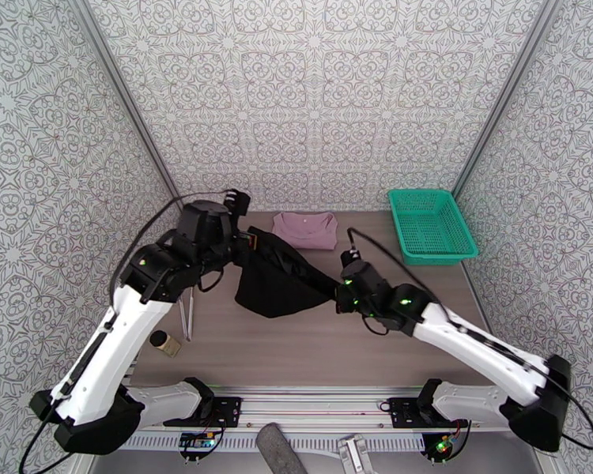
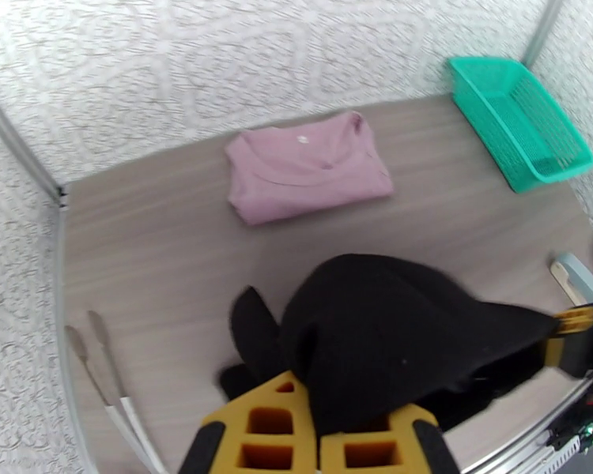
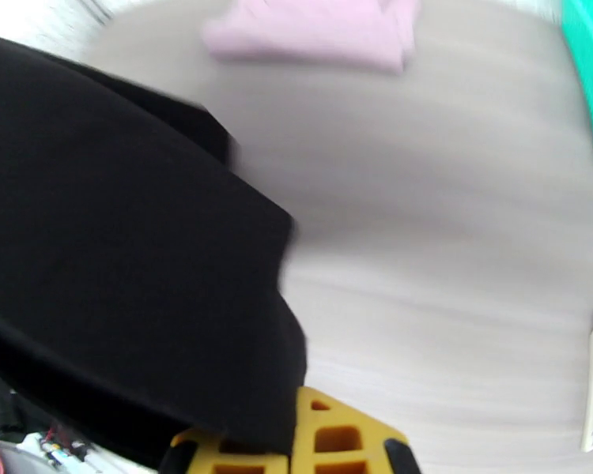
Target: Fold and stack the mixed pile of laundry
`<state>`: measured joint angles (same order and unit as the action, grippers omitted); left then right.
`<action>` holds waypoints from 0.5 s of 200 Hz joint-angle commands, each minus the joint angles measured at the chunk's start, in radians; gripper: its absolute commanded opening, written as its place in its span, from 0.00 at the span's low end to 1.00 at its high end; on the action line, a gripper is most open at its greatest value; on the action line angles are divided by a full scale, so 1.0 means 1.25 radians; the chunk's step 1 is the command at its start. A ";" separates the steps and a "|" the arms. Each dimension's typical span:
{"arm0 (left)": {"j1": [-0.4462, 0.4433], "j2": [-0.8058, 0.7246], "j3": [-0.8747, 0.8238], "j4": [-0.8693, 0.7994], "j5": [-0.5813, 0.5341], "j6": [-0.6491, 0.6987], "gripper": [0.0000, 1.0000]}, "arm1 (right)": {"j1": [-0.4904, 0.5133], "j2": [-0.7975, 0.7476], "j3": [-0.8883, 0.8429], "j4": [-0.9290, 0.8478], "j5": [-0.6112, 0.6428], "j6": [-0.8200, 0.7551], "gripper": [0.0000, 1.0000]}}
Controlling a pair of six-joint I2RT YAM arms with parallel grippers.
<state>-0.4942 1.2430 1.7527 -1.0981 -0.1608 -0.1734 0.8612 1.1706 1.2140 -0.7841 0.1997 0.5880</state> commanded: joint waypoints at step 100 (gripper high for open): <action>0.368 0.009 0.355 -0.106 -0.072 0.240 0.00 | 0.268 0.426 0.732 -0.149 -0.315 -0.137 0.00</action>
<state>-0.0917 1.2350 2.0964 -1.2339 -0.2043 0.0288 1.1263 1.5963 1.8969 -0.8734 -0.1413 0.4770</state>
